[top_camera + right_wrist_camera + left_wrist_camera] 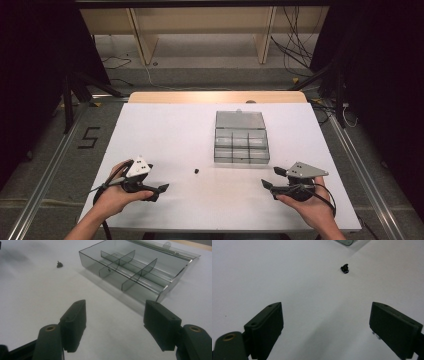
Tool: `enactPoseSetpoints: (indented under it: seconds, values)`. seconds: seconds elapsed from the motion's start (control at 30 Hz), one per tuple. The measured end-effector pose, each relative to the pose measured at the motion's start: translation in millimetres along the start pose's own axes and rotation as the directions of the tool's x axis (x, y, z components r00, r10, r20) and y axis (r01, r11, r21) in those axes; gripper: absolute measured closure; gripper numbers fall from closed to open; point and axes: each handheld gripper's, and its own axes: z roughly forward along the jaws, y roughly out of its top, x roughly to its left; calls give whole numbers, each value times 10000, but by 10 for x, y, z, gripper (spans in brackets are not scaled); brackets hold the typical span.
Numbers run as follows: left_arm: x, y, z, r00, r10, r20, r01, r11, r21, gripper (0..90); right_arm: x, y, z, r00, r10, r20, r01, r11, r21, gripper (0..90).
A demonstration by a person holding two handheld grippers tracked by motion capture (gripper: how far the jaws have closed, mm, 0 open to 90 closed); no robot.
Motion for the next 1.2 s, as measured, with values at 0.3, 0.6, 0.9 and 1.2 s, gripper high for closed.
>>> enactPoseSetpoints:
  seconds: [0.3, 0.6, 0.9, 1.2]
  values:
    - [-35, 13, 0, 9998, 194, -10, -194, 9998, 92, 74, 79, 52, 67, 9997, -155, -206, 154, 9999, -64, 336]
    - [-53, 12, 20, 9997, 229, 107, -230, 9996, 136, 76, 179, 120, 185, 9985, -250, -486, 247, 9997, -64, 330]
    - [-82, 19, 34, 9989, 417, 222, -422, 9988, 244, 80, 288, 200, 348, 9962, -414, -766, 415, 9991, -4, 334]
    - [-115, 23, 46, 9982, 535, 283, -542, 9982, 269, 85, 382, 264, 492, 9941, -483, -970, 491, 9988, 51, 345]
